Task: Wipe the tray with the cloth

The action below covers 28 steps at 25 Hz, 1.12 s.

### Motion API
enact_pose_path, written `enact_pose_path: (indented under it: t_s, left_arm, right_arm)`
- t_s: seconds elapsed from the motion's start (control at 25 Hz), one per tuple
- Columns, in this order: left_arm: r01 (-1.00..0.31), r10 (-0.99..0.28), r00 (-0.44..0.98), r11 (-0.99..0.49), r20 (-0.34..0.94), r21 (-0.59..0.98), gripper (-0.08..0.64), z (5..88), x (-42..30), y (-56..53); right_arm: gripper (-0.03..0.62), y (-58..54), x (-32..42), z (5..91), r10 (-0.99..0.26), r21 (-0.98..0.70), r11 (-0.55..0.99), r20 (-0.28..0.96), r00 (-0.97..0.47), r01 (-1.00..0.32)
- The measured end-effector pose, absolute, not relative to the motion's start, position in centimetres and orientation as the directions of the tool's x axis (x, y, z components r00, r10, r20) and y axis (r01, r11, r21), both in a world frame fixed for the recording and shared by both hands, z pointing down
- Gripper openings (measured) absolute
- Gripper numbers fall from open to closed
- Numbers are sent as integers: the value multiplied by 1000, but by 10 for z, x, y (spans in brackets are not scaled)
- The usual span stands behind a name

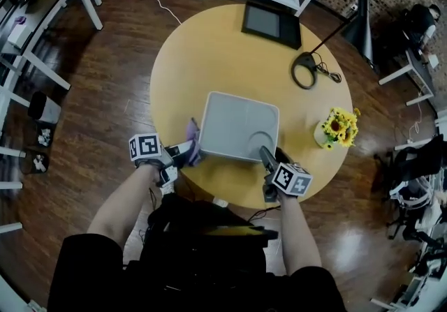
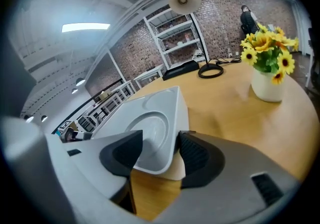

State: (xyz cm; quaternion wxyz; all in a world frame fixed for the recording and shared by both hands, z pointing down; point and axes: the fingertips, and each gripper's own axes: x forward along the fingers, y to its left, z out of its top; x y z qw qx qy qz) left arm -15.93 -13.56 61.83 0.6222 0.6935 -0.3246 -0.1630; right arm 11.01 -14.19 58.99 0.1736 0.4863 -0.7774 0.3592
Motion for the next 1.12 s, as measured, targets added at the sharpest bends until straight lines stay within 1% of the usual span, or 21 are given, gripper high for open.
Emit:
enact_pose_path:
  t_s: [0.16, 0.32, 0.44, 0.6, 0.68, 0.72, 0.76, 0.8, 0.88, 0.96, 1.04, 1.12]
  left_arm:
    - [-232, -693, 698, 20, 181, 973, 64, 618, -160, -123]
    - [-169, -777, 608, 73, 162, 983, 67, 620, -168, -114]
    - [-140, -818, 554, 93, 155, 986, 68, 620, -169, -110]
    - [-155, -843, 507, 118, 182, 981, 69, 618, -172, -108]
    - [-146, -859, 478, 131, 186, 981, 67, 617, -171, -104]
    - [-146, -865, 463, 142, 194, 979, 69, 617, -170, -101]
    - [-143, -871, 448, 154, 202, 978, 69, 618, -169, -99]
    - [-133, -877, 434, 164, 206, 977, 69, 618, -167, -97]
    - [-105, -886, 410, 189, 216, 976, 69, 619, -164, -93]
    - [-73, -894, 386, 217, 228, 974, 71, 620, -161, -90]
    - [-56, -903, 367, 218, 223, 974, 71, 619, -160, -88]
    - [-78, -908, 361, 199, 214, 977, 71, 617, -161, -87]
  right_arm:
    - [235, -140, 112, 593, -627, -401, 272, 615, -477, -875]
    - [235, -139, 110, 590, -611, -397, 317, 609, -506, -861]
    - [235, -147, 111, 584, -555, -346, 428, 628, -545, -835]
    - [240, -200, 103, 560, -547, -167, 600, 628, -554, -782]
    - [286, -231, 87, 556, -489, -113, 686, 660, -570, -719]
    - [299, -246, 80, 559, -452, -101, 717, 687, -569, -690]
    - [320, -262, 75, 562, -420, -95, 735, 712, -562, -671]
    - [325, -279, 72, 567, -397, -97, 742, 734, -551, -664]
    - [325, -304, 72, 578, -350, -129, 732, 771, -531, -669]
    - [327, -310, 72, 587, -270, -221, 714, 788, -553, -664]
    - [324, -303, 71, 590, -192, -346, 674, 772, -606, -653]
    - [319, -290, 70, 591, -166, -429, 635, 736, -657, -642]
